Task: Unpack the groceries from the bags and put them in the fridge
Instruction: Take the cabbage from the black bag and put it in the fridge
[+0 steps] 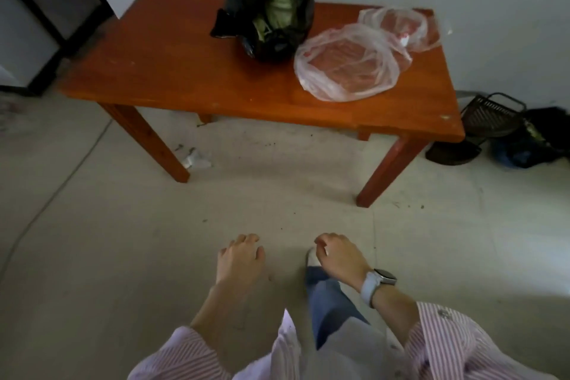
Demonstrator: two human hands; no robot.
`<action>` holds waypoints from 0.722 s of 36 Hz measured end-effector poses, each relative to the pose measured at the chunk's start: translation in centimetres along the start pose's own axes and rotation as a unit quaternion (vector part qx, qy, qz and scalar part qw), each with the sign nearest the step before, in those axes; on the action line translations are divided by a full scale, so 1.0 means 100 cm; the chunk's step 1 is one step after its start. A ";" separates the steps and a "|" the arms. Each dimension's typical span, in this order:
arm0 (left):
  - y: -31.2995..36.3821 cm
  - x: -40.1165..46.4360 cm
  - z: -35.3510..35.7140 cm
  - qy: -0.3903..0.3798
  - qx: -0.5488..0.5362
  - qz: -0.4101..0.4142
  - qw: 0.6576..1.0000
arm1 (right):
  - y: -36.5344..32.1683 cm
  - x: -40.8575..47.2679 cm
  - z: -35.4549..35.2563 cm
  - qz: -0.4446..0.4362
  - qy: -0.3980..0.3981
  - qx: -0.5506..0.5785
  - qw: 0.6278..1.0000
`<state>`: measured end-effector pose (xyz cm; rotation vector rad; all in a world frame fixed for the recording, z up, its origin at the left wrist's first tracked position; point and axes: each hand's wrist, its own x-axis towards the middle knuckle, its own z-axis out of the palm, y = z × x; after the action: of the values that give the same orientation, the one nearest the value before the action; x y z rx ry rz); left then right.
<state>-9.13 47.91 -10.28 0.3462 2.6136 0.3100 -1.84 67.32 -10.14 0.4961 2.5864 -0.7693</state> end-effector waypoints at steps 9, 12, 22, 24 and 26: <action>0.053 0.179 -0.098 0.060 -0.028 0.024 0.997 | -0.035 0.180 -0.113 -0.069 0.028 0.028 0.997; 0.075 0.231 -0.145 0.083 -0.025 0.050 0.995 | -0.051 0.233 -0.157 -0.102 0.076 0.031 0.991; 0.111 0.366 -0.274 0.387 -0.082 0.193 0.898 | -0.130 0.354 -0.271 -0.197 0.253 0.121 0.939; 0.116 0.402 -0.294 0.396 -0.061 0.214 0.891 | -0.141 0.383 -0.287 -0.201 0.289 0.132 0.927; 0.123 0.438 -0.312 0.389 -0.047 0.243 0.887 | -0.150 0.414 -0.301 -0.195 0.312 0.139 0.919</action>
<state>-59.35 67.65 0.98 1.0309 3.2232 0.9002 -51.99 81.96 0.46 0.3448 3.2450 -1.3034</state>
